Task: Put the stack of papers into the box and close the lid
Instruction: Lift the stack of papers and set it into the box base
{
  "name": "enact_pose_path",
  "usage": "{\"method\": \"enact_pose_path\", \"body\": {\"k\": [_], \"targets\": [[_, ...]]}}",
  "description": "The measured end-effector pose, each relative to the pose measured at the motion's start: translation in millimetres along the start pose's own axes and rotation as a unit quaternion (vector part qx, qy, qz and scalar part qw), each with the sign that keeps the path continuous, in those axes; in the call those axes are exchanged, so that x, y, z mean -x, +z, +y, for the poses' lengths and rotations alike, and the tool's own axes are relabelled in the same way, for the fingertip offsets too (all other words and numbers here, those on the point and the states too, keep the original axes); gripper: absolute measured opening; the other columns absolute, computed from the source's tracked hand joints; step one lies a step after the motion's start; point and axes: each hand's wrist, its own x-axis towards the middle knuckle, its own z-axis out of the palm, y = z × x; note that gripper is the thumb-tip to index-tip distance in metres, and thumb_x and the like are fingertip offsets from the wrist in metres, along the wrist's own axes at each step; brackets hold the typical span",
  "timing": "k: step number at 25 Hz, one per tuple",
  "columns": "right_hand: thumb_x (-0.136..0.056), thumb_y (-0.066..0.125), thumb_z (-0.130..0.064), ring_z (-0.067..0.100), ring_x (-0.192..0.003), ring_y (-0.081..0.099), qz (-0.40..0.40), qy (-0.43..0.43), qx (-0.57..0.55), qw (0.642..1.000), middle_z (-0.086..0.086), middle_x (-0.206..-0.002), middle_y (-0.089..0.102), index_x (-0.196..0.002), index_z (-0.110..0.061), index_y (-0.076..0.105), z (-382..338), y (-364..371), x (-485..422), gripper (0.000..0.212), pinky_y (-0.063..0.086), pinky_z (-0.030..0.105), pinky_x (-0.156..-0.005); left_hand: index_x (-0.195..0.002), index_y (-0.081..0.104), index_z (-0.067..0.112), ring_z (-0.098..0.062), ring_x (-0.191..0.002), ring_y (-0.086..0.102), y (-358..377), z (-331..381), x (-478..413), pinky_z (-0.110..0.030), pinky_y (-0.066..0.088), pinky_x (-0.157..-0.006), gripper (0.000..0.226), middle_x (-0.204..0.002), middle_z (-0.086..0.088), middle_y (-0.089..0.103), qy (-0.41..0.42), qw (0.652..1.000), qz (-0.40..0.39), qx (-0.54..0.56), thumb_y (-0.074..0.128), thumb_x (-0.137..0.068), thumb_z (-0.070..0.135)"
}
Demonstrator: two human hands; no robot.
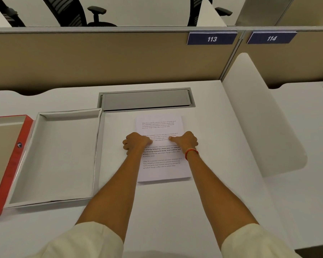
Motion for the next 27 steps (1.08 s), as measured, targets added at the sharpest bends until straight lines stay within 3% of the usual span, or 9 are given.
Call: {"method": "enact_pose_path", "body": {"k": [8,13,18,21,23,25,27], "targets": [[-0.052,0.089,-0.05,0.036,-0.106,0.061,-0.009,0.022,-0.01,1.0,0.016,-0.116,0.064,-0.11,-0.009,0.06,-1.6,4.6,-12.4,0.076,0.052,0.049,-0.092,-0.115,0.057,0.006,-0.032,-0.107,0.061,-1.1,3.9,-10.3,-0.043,0.052,-0.092,0.075,-0.118,-0.013,0.062,0.005,0.999,-0.034,-0.006,0.088,-0.057,0.041],[-0.058,0.089,-0.04,0.037,-0.113,0.056,-0.012,0.028,-0.018,0.999,0.017,-0.123,0.057,-0.116,-0.008,0.058,-7.8,-1.5,-5.2,0.073,0.049,0.048,-0.097,-0.11,0.053,0.008,-0.036,-0.103,0.064,0.5,-2.6,-27.5,-0.048,0.053,-0.092,0.08,-0.115,-0.015,0.065,-0.008,0.996,-0.067,0.052,0.091,-0.045,0.035],[-0.059,0.088,-0.038,0.032,-0.106,0.062,-0.014,0.003,-0.022,1.0,0.014,-0.12,0.062,-0.117,-0.007,0.058,-10.5,5.3,-7.0,0.072,0.054,0.044,-0.091,-0.117,0.054,0.009,-0.034,-0.112,0.058,-2.5,-2.8,-14.7,-0.048,0.05,-0.097,0.076,-0.122,-0.015,0.059,0.003,0.998,-0.049,0.049,0.089,-0.055,0.037],[-0.061,0.087,-0.038,0.033,-0.108,0.062,-0.02,-0.003,-0.037,0.999,0.01,-0.119,0.063,-0.118,-0.009,0.052,-7.9,1.4,-3.6,0.073,0.049,0.046,-0.097,-0.123,0.054,0.005,-0.032,-0.117,0.055,-0.2,-3.5,-10.0,-0.045,0.051,-0.098,0.069,-0.126,-0.015,0.056,0.034,0.996,-0.045,0.075,0.086,-0.066,0.03],[-0.065,0.086,-0.035,0.034,-0.113,0.059,-0.006,-0.007,-0.041,0.999,0.012,-0.121,0.06,-0.122,-0.008,0.045,-6.5,-3.1,3.3,0.075,0.044,0.045,-0.1,-0.118,0.057,0.004,-0.029,-0.108,0.061,1.7,-4.8,-9.3,-0.041,0.055,-0.091,0.058,-0.122,-0.015,0.063,0.057,0.992,-0.056,0.1,0.083,-0.07,0.024],[-0.068,0.087,-0.026,0.035,-0.113,0.061,-0.007,-0.021,-0.087,0.996,0.016,-0.125,0.06,-0.124,-0.004,0.038,-4.9,-3.1,5.8,0.077,0.049,0.039,-0.093,-0.114,0.059,0.003,-0.026,-0.092,0.064,1.6,-6.7,-7.8,-0.035,0.056,-0.08,0.049,-0.117,-0.014,0.067,0.07,0.987,-0.072,0.128,0.081,-0.074,0.018],[-0.069,0.087,-0.022,0.033,-0.113,0.062,-0.014,-0.03,-0.111,0.993,0.017,-0.126,0.061,-0.124,0.0,0.041,-2.9,-2.7,6.4,0.075,0.053,0.035,-0.089,-0.115,0.058,0.003,-0.028,-0.091,0.065,0.6,-8.8,-8.6,-0.035,0.056,-0.078,0.048,-0.116,-0.015,0.067,0.065,0.983,-0.083,0.153,0.081,-0.075,0.014]]}}
